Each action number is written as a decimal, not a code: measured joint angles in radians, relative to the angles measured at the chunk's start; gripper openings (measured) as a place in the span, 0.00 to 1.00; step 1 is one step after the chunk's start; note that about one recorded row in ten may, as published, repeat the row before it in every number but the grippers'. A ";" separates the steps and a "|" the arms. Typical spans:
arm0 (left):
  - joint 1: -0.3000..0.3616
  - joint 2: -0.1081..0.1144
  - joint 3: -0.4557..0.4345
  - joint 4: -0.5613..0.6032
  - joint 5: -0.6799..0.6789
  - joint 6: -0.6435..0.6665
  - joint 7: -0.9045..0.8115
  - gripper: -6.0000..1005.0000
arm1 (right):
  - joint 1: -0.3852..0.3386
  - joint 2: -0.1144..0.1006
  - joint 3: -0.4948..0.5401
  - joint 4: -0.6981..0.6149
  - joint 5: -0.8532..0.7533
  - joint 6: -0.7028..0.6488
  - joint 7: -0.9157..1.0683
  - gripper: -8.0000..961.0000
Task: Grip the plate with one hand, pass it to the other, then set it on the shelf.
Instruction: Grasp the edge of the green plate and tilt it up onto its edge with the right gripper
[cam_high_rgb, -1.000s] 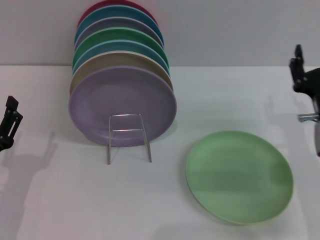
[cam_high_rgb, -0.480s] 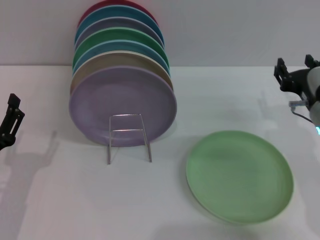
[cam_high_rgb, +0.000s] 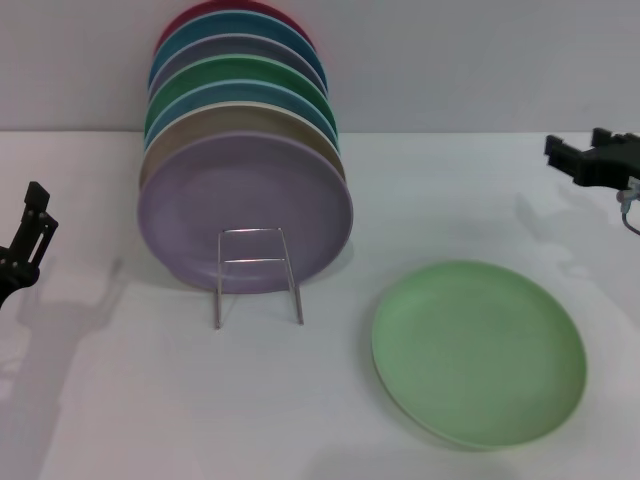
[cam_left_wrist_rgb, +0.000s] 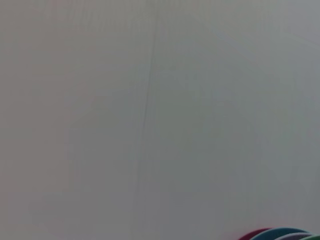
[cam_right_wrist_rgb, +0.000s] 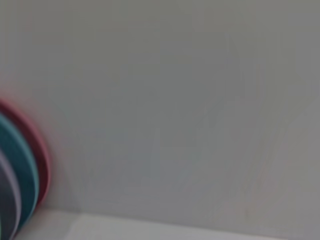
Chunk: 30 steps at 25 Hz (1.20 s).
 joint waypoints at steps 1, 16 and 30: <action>-0.001 0.000 0.001 -0.002 -0.001 0.000 0.000 0.85 | 0.012 0.000 0.015 0.004 -0.050 0.033 0.029 0.66; -0.011 -0.001 0.004 -0.027 -0.007 -0.002 0.000 0.85 | 0.232 -0.004 0.228 0.156 -0.572 0.774 0.331 0.65; -0.011 0.000 0.003 -0.035 -0.008 -0.002 0.000 0.85 | 0.347 -0.012 0.268 0.095 -0.680 1.038 0.476 0.65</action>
